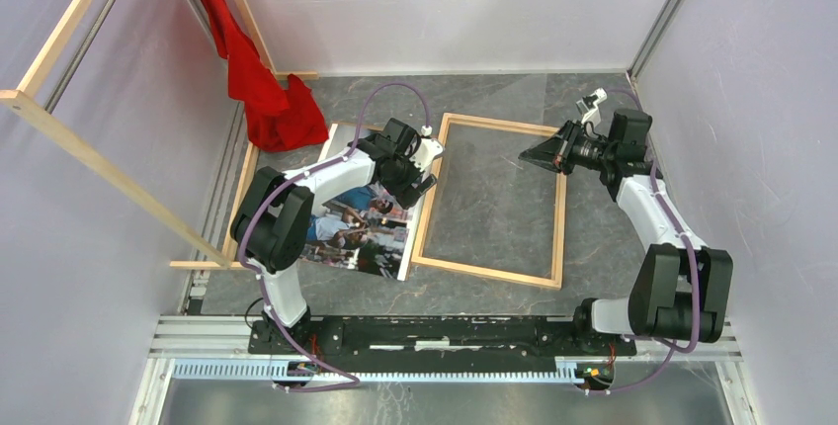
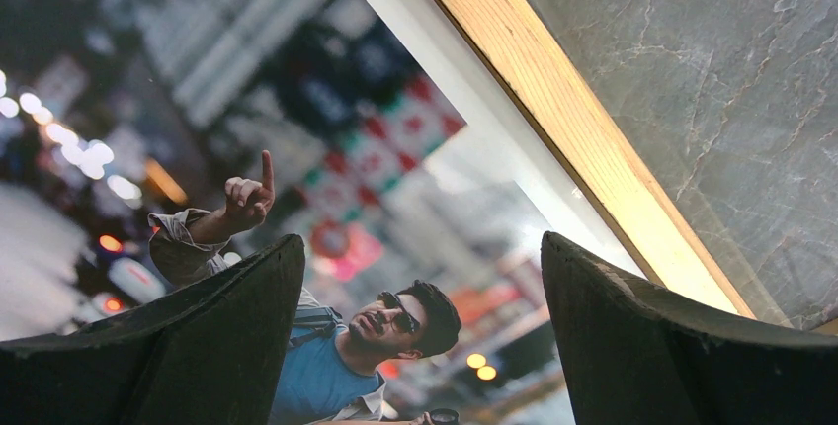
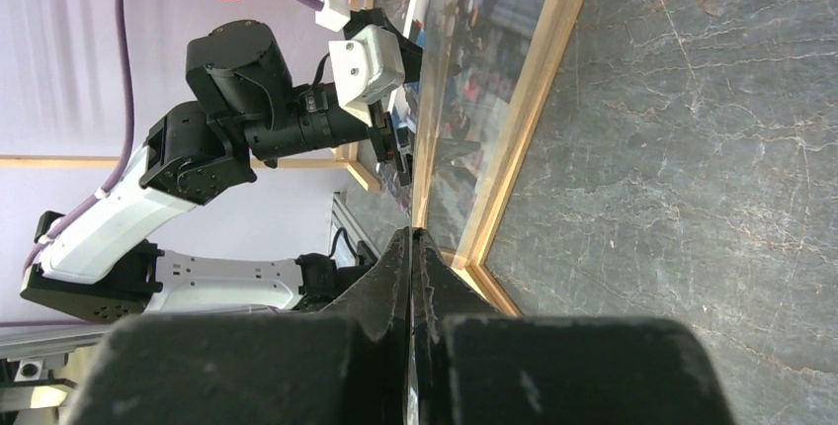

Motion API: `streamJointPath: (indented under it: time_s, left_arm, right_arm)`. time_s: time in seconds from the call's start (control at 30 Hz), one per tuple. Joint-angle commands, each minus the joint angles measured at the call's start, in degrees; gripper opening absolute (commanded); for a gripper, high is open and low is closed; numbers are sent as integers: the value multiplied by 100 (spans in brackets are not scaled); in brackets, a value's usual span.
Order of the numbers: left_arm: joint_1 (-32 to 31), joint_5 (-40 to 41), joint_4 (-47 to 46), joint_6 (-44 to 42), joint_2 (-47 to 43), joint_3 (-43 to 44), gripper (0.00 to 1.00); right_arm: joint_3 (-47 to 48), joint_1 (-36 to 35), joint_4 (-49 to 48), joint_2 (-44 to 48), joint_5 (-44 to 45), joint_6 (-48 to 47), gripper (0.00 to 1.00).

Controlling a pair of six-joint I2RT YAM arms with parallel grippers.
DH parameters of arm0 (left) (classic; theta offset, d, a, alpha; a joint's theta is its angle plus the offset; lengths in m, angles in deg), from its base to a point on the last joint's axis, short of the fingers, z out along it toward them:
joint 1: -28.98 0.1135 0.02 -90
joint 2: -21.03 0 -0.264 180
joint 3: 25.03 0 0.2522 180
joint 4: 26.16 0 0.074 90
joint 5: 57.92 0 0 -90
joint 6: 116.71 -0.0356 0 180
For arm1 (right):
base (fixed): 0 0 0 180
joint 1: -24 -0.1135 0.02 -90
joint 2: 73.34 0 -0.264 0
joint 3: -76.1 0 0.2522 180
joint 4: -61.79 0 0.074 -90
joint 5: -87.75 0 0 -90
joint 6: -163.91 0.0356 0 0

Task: Put the photo into the frame
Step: Place the photo frame item in the photo frame.

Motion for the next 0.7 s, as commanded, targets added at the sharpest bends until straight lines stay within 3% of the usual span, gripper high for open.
streamJointPath:
  time_s: [0.0, 0.67]
  left_arm:
    - [-10, -66, -123, 232, -237, 27, 95]
    - [-23, -99, -129, 249, -271, 6, 95]
  right_arm:
    - [28, -36, -139, 259, -132, 3, 0]
    - [226, -126, -135, 377, -231, 104, 0]
